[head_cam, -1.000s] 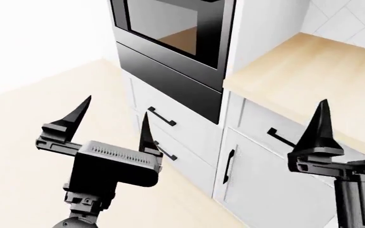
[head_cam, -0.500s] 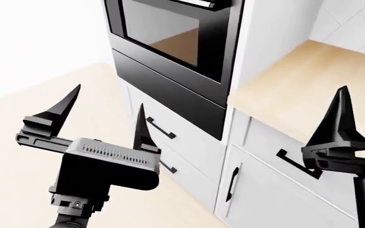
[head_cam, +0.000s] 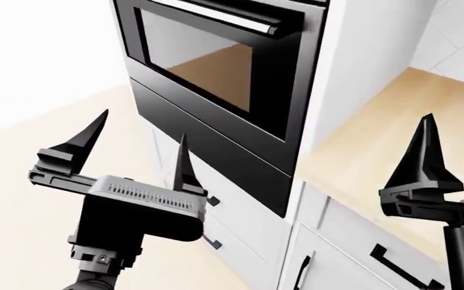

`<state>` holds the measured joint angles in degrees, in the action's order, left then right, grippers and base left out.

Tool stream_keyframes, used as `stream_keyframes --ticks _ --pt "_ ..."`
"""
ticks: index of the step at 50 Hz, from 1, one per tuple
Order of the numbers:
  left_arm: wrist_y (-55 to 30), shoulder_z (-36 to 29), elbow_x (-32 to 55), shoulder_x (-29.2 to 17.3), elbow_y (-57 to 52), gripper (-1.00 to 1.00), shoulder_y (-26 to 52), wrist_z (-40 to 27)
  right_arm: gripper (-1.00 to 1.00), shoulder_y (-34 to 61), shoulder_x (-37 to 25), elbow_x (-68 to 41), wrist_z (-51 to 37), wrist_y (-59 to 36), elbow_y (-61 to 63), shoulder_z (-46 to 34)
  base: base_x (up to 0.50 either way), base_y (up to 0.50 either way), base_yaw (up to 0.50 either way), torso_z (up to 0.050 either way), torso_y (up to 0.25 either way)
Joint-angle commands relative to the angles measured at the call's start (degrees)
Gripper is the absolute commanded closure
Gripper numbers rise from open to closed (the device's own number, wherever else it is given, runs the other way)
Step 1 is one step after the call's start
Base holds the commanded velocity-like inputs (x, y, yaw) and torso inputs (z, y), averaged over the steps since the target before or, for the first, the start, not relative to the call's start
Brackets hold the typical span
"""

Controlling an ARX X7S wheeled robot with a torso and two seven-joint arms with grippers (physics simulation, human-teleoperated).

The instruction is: Open the oven door

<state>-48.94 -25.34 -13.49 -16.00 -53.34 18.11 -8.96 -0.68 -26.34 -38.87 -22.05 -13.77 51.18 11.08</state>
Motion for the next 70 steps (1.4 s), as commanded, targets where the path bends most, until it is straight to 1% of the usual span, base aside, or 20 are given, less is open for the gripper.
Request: stream_keyframes --ticks 1,22,30,31,33,38,40,42,47,50,57,63,67,70 --pt "1.2 0.2 0.6 0.0 0.8 -1.0 -0.6 -0.3 -1.0 -0.2 -0.2 -0.4 0.0 0.3 -0.2 0.0 0.43 0.27 0.0 0.0 0.015" --pt "3.4 0.7 1.8 0.0 2.4 -1.0 -0.9 -0.7 -1.0 0.2 0.0 -0.8 -0.3 1.0 -1.7 -0.1 0.4 0.3 0.0 0.0 0.0" --pt "3.3 -0.3 0.8 -0.1 2.8 -1.0 -0.6 -1.3 -1.0 0.5 0.4 -1.4 -0.2 1.6 -2.7 0.1 0.0 0.0 0.0 0.0 0.001" --pt "3.4 -1.1 -0.2 -0.5 3.3 -1.0 -0.3 -1.7 -1.0 0.6 0.4 -1.4 -0.2 1.6 -2.8 0.0 0.0 0.0 0.0 0.0 0.0" --pt "2.8 -4.9 -5.3 -1.9 4.5 -1.0 0.9 -3.6 -1.0 0.5 0.3 -1.6 -0.2 1.7 -2.9 0.2 0.0 0.0 0.0 0.0 0.0" --pt "-2.3 -17.1 -21.3 -3.4 7.3 -1.0 5.8 -6.1 -1.0 1.3 0.5 -1.3 0.0 1.8 -4.4 -0.2 0.0 0.0 0.0 0.0 0.0" --pt "-4.1 -20.6 -26.7 -3.6 9.9 -1.0 8.6 -6.2 -1.0 1.6 0.6 -1.2 0.3 2.0 -5.5 -0.1 0.0 0.0 0.0 0.0 0.0" --pt "-4.5 -22.7 -30.3 -3.9 14.4 -1.0 11.4 -7.0 -1.0 2.1 0.7 -1.0 0.4 2.2 -6.9 0.0 0.0 0.0 0.0 0.0 0.0" --pt "-3.6 -25.4 -34.8 -3.8 24.2 -1.0 16.5 -9.6 -1.0 3.0 0.8 -0.9 1.0 2.8 -10.0 0.3 0.0 0.0 0.0 0.0 0.0" --pt "-1.5 -25.5 -33.8 -3.2 29.5 -1.0 18.9 -11.0 -1.0 3.6 0.9 -0.9 1.2 3.1 -11.7 0.6 0.0 0.0 0.0 0.0 0.0" --pt "6.7 -24.2 -28.5 -1.5 41.2 -1.0 23.5 -16.1 -1.0 5.1 1.0 -1.0 1.7 3.4 -15.7 1.0 0.0 0.0 0.0 0.0 0.0" --pt "13.8 -27.1 -27.3 0.2 53.8 -1.0 26.6 -20.4 -1.0 5.4 1.0 -1.3 2.0 3.7 -17.5 1.6 0.0 0.0 0.0 0.0 0.0" --pt "17.0 -27.3 -25.3 0.8 56.4 -1.0 27.3 -21.1 -1.0 5.6 0.8 -1.5 2.0 3.6 -18.2 1.8 0.0 0.0 0.0 0.0 0.0" --pt "17.7 -27.6 -25.1 1.0 56.8 -1.0 27.9 -20.9 -1.0 5.5 0.6 -1.8 1.9 3.6 -18.2 2.1 0.0 0.0 0.0 0.0 0.0"
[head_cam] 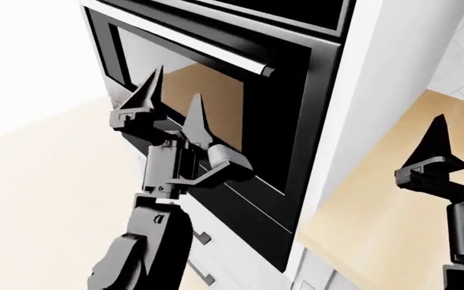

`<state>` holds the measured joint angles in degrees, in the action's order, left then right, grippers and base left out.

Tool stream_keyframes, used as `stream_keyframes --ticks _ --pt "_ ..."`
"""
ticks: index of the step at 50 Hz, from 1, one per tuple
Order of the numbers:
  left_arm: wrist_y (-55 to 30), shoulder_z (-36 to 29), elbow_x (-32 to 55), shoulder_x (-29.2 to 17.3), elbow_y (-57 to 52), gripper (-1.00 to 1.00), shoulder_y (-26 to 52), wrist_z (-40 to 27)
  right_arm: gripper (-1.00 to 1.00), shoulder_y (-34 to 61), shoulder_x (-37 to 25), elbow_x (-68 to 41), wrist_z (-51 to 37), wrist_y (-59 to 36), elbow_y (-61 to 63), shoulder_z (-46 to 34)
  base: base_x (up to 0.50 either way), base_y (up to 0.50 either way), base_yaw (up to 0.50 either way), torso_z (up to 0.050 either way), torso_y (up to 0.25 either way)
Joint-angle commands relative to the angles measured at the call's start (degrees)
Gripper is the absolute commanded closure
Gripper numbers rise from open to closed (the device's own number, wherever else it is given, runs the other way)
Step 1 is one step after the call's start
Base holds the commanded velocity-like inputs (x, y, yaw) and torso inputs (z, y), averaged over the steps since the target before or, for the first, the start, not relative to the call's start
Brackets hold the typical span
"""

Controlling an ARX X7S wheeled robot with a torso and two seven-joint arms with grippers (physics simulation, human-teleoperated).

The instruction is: Open the oven door

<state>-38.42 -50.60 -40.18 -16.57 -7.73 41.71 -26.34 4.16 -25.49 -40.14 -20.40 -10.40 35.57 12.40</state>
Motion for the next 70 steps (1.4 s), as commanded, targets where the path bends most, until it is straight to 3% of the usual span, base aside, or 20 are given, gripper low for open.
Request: stream_keyframes --ticks 1,11,24,39,54,62,70 --pt "7.2 -2.5 1.5 1.7 11.4 -1.0 4.6 -3.4 -1.0 0.6 -0.2 -0.6 0.3 0.3 -2.6 0.9 0.0 0.0 0.0 0.0 0.0" --pt "4.3 -2.7 -1.4 1.1 9.8 -1.0 8.5 -0.8 -1.0 0.5 -0.1 -0.7 0.6 0.7 -3.6 0.9 0.0 0.0 0.0 0.0 0.0" --pt "5.4 -0.6 0.0 0.4 14.6 -1.0 11.6 -2.3 -1.0 1.0 0.0 0.2 0.7 0.8 -4.5 0.0 0.0 0.0 0.0 0.0 0.0" --pt "21.7 -0.1 8.8 4.5 37.0 -1.0 17.8 -7.4 -1.0 1.8 0.3 0.9 1.6 1.3 -7.9 -0.6 0.0 0.0 0.0 0.0 0.0" --pt "19.3 1.6 8.4 2.3 34.6 -1.0 18.9 -7.5 -1.0 1.3 0.2 1.0 1.9 1.7 -8.2 -0.8 0.0 0.0 0.0 0.0 0.0" --pt "24.7 0.6 9.2 2.7 41.0 -1.0 20.7 -9.2 -1.0 2.9 0.6 1.8 1.5 1.3 -9.5 -2.0 0.0 0.0 0.0 0.0 0.0" --pt "24.1 0.1 8.3 1.6 37.3 -1.0 20.6 -8.1 -1.0 2.4 0.5 1.8 1.6 1.5 -9.1 -2.1 0.0 0.0 0.0 0.0 0.0"
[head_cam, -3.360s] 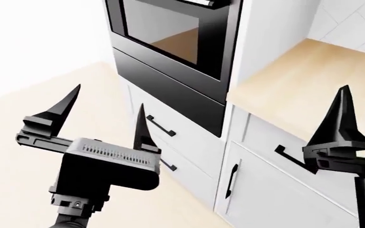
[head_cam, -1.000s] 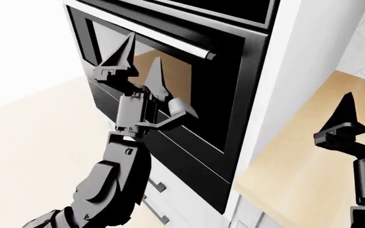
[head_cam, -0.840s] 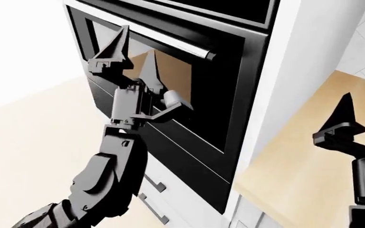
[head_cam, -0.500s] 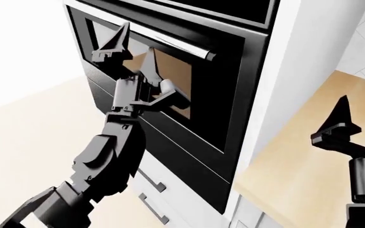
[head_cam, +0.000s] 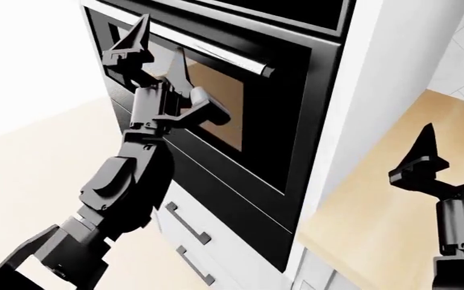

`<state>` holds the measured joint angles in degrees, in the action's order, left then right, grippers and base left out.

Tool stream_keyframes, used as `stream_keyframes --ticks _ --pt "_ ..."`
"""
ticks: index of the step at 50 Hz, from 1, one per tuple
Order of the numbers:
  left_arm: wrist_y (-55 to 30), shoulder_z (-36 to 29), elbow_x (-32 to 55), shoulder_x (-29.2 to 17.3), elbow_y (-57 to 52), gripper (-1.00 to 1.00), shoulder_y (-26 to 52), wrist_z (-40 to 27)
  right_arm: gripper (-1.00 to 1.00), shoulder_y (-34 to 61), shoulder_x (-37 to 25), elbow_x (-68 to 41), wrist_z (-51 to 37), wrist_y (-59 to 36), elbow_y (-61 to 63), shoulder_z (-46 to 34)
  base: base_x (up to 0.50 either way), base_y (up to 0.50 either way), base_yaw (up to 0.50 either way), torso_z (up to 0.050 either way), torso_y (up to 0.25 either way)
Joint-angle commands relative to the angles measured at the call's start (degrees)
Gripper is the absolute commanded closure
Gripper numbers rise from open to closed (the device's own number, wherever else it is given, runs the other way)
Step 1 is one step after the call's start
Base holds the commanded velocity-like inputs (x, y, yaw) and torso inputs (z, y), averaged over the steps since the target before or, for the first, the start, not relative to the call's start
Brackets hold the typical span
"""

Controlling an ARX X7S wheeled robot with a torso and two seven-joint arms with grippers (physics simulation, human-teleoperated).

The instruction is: Open the oven door

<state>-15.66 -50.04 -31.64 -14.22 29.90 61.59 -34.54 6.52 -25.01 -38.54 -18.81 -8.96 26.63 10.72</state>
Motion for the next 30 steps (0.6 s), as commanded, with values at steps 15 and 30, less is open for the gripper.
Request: stream_keyframes --ticks 15,30 --pt "5.8 -0.1 1.7 -0.3 6.6 -1.0 3.4 -1.2 -1.0 -0.1 0.0 -0.1 0.1 0.4 -0.9 -0.2 0.0 0.0 0.0 0.0 0.0" --pt "13.3 -0.5 4.0 1.6 17.6 -1.0 7.1 -2.5 -1.0 0.2 0.1 0.5 -0.1 0.5 -1.5 -0.7 0.0 0.0 0.0 0.0 0.0"
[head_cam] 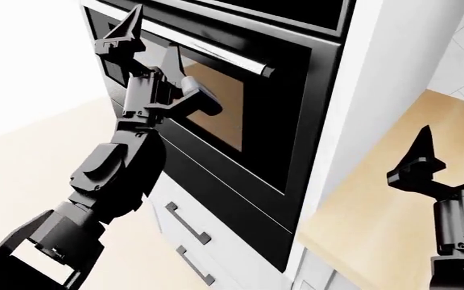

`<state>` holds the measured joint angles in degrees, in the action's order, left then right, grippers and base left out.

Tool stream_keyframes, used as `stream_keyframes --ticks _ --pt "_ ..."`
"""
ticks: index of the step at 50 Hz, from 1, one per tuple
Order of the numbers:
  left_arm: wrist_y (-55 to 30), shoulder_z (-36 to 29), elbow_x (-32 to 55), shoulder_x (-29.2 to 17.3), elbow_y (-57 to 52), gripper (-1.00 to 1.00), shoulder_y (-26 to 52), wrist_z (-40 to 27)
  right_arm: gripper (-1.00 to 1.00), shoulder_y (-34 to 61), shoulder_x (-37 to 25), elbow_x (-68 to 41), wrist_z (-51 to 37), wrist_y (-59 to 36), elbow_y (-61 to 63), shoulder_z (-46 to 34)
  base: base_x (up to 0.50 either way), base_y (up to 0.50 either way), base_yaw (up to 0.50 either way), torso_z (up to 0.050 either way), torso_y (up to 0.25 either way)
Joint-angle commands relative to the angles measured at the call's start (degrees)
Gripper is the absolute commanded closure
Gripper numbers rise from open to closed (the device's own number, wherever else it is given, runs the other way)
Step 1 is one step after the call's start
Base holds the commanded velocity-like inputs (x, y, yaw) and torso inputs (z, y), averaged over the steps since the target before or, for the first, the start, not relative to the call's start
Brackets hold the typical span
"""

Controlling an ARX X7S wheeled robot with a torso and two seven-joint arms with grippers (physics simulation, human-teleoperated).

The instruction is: Open the oven door

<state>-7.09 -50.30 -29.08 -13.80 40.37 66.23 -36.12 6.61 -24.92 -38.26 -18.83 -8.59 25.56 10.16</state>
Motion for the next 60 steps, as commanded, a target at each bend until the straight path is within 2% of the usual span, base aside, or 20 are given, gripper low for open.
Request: stream_keyframes --ticks 1,7,22,23,51,60 --pt "5.3 -0.3 1.6 1.4 8.0 -1.0 2.7 -1.0 -1.0 0.2 0.0 0.2 0.0 0.2 -0.5 -0.2 0.0 0.0 0.0 0.0 0.0" --pt "8.6 -0.4 2.5 2.6 14.1 -1.0 4.4 -2.2 -1.0 0.8 0.2 0.7 -0.1 0.3 -1.2 -0.7 0.0 0.0 0.0 0.0 0.0" --pt "8.9 -0.7 2.2 2.9 16.2 -1.0 5.7 -3.1 -1.0 0.6 0.1 0.3 -0.1 0.5 -1.2 -0.5 0.0 0.0 0.0 0.0 0.0" --pt "8.8 -0.7 2.1 2.8 16.1 1.0 5.7 -3.2 -1.0 0.6 0.1 0.3 -0.1 0.5 -1.3 -0.5 0.0 0.0 0.0 0.0 0.0" --pt "7.9 -1.5 1.4 2.5 14.3 1.0 5.1 -3.1 -1.0 0.8 -0.1 -0.3 -0.3 0.6 -1.7 -0.3 0.0 0.0 0.0 0.0 0.001" --pt "-0.5 0.2 0.5 -1.6 -0.4 1.0 1.4 -0.2 -1.0 0.6 -0.2 -0.6 -0.4 0.6 -1.5 -0.2 0.0 0.0 0.0 0.0 0.001"
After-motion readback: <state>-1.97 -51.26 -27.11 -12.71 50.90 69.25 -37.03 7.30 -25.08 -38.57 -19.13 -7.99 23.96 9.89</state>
